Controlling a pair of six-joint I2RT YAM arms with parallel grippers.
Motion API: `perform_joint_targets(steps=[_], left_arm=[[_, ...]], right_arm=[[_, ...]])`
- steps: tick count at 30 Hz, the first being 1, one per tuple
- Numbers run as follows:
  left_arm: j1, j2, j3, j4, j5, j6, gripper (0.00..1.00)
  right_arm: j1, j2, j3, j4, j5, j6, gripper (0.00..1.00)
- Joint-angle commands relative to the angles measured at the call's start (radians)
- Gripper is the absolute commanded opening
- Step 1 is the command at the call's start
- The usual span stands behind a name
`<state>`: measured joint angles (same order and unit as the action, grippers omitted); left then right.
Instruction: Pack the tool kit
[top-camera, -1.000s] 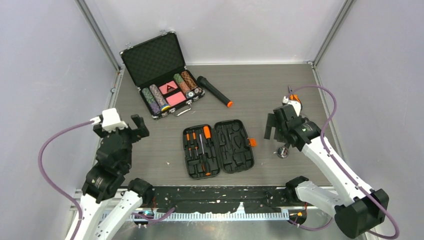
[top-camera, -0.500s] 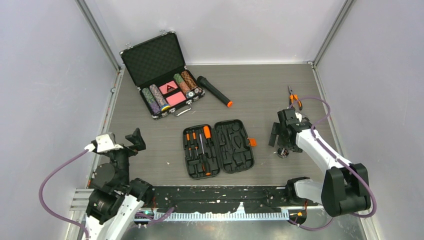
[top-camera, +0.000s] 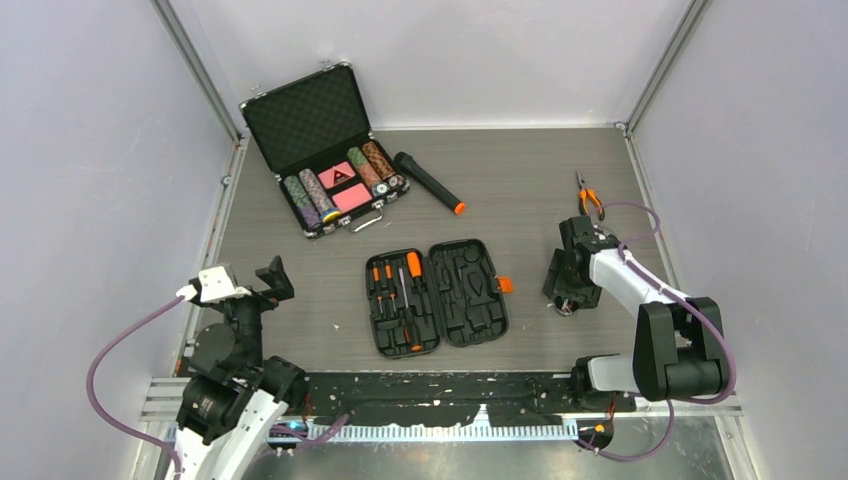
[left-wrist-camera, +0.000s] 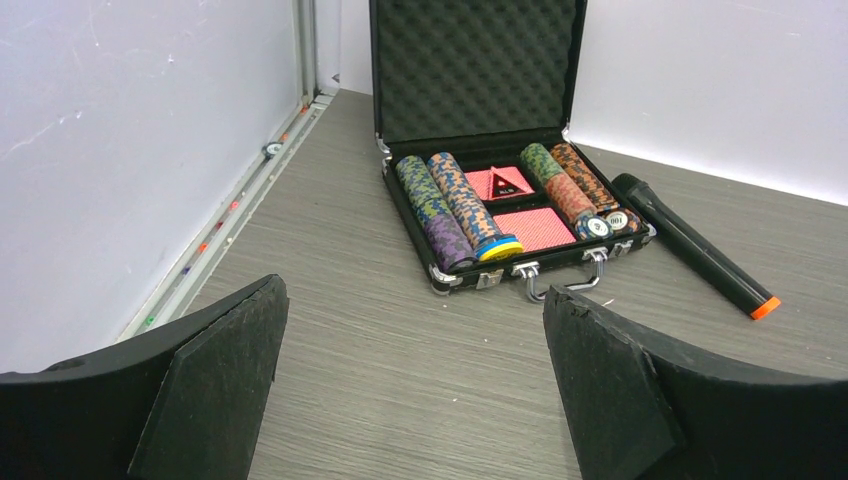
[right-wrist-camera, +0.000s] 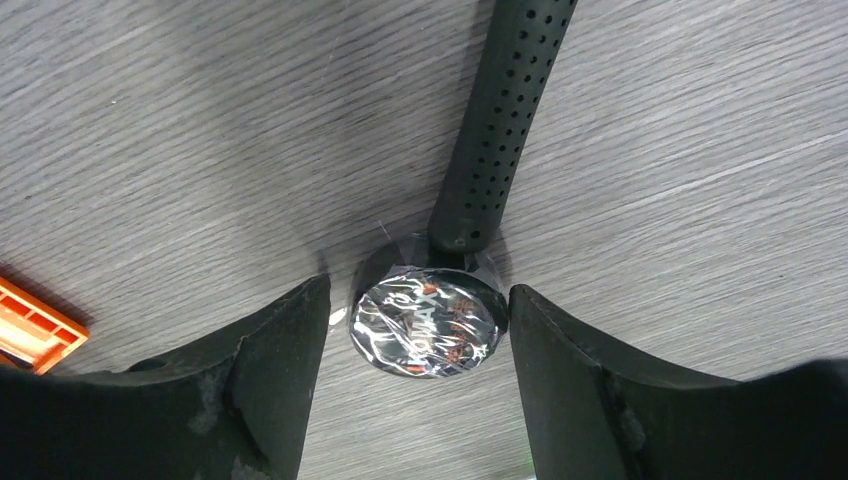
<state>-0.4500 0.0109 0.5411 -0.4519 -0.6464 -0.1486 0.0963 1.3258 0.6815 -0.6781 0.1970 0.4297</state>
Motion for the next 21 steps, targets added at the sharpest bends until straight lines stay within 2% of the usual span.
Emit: perform_joint_targets(steps=[1,5,9,14,19,21], left_arm=[[0.004,-0.151,0.001,0.064,-0.015,0.011,1.0],[0.004,-0.154,0.0,0.068,-0.012,0.012,1.0],[0.004,-0.152,0.0,0.067,-0.005,0.012,1.0],[0.004,-0.149,-0.002,0.067,-0.006,0.012,1.0],[0.004,-0.142,0.0,0.067,-0.004,0.012,1.0],[0.004,-0.141,0.0,0.065,-0.002,0.012,1.0]], right_arm=[[-0.013,0.002,-0.003,0.016,-0.022,0.016,0.69],[-0.013,-0.031,-0.009,0.003,-0.04,0.015,0.55],[-0.011,-0.087,0.011,-0.038,-0.059,0.008,0.49],[0.021,-0.136,0.113,-0.102,-0.091,0.001,0.47],[0.177,-0.074,0.293,-0.153,-0.034,-0.012,0.48],[0.244,-0.006,0.431,-0.167,-0.022,-0.02,0.48]])
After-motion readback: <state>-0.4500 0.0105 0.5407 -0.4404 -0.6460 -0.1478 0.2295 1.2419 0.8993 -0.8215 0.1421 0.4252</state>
